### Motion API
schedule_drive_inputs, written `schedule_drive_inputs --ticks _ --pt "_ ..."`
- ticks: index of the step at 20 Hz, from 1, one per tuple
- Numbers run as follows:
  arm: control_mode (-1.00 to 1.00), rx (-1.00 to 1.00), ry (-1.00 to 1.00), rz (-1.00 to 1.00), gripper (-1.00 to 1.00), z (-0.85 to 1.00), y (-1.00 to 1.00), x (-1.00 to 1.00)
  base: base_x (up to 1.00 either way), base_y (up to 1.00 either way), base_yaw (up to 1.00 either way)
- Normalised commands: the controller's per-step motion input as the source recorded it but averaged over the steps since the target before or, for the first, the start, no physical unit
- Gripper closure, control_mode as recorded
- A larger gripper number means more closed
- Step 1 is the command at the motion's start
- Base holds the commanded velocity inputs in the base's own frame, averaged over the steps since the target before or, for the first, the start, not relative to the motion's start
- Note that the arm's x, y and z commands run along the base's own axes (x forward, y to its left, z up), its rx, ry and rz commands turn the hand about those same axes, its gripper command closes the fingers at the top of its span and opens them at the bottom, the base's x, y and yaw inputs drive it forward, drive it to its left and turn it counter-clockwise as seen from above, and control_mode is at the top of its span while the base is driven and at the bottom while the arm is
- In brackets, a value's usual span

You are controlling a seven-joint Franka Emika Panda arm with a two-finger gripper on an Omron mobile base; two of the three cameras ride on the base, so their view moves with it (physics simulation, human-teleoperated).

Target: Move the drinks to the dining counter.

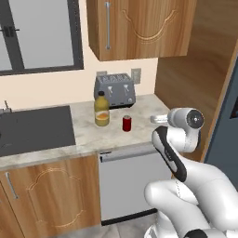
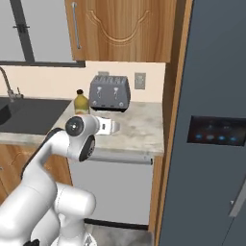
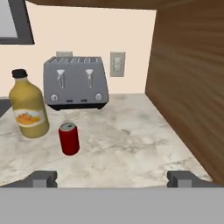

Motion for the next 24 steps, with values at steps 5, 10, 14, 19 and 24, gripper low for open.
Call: schedule_drive_inputs --ticks 5,10,14,19,24 --pt "1.00 0.00 0.00 0.00 -1.00 0.00 0.00 0.00 0.26 0.00 0.00" --pt "1.00 0.00 0.00 0.00 -1.00 0.00 0.00 0.00 1.00 0.00 -0.01" --pt "1.00 0.00 0.00 0.00 -1.00 0.00 0.00 0.00 0.85 0.00 -0.01" --pt "-1.00 0.00 0.01 0.00 -1.00 -0.01 0.00 -0.03 0.01 0.01 0.00" --pt "-1.00 0.00 0.21 0.01 -1.00 -0.03 0.05 -0.28 0.00 0.00 0.00"
